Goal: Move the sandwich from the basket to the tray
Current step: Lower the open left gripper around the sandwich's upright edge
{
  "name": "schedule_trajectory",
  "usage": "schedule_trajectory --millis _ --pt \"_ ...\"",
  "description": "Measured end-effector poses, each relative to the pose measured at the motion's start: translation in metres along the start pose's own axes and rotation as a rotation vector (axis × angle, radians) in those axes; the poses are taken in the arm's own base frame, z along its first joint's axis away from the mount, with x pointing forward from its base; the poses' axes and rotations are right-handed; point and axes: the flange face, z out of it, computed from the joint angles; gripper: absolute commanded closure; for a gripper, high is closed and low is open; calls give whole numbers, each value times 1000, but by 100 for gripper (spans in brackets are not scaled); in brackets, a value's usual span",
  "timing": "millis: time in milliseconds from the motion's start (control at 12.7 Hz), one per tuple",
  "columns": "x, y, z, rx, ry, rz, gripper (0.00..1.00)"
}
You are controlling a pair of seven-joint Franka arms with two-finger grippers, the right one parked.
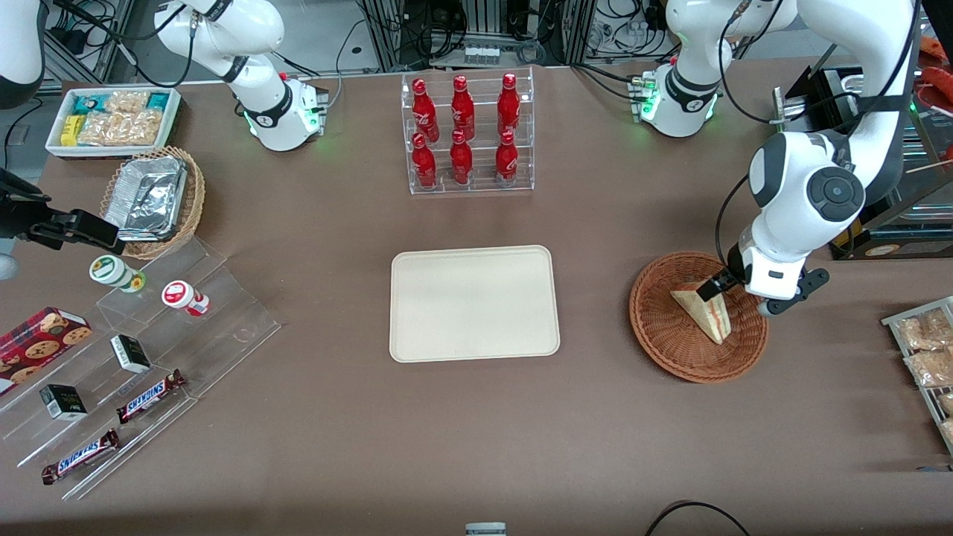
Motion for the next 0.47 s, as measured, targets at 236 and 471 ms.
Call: schedule_trajectory --millis 236,471 --pt "0 0 6 3 -6 -16 0" --pt "0 0 20 17 -27 -18 0"
